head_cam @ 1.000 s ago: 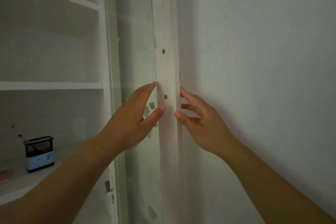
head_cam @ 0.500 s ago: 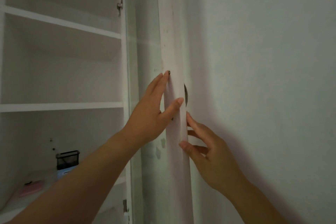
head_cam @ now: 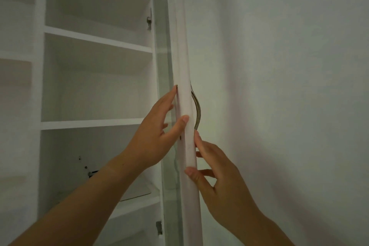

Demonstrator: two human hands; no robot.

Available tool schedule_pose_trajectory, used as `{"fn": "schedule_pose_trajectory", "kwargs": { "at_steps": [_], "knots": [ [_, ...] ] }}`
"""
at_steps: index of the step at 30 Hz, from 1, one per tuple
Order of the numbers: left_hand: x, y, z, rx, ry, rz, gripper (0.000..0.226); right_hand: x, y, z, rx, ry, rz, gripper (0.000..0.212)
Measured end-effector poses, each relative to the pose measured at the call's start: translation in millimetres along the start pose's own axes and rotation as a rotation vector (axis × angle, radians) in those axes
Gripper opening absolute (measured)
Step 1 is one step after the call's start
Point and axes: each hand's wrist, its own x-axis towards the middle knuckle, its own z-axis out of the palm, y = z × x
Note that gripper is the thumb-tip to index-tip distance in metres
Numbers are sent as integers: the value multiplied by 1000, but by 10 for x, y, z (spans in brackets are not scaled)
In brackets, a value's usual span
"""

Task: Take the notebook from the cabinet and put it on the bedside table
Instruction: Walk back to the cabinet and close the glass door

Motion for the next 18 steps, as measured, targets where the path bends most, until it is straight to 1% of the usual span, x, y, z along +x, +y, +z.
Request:
{"fn": "schedule_pose_trajectory", "kwargs": {
  "at_steps": [3, 8, 12, 15, 18],
  "knots": [
    [-101, -120, -301, 8, -9, -4, 64, 11, -188, 233, -102, -12, -1, 56],
    [-285, -255, -830, 47, -13, 3, 68, 58, -498, 679, -133, 24, 22, 50],
    [-396, -351, -1188, 72, -33, 18, 69, 112, -746, 1030, -204, 55, 23, 56],
    [-450, -446, -1414, 77, -37, 26, 67, 135, -886, 1226, -198, 50, 29, 61],
    [-508, -556, -1579, 104, -57, 11, 72, 135, -947, 1348, -133, 71, 45, 57]
  ]
}}
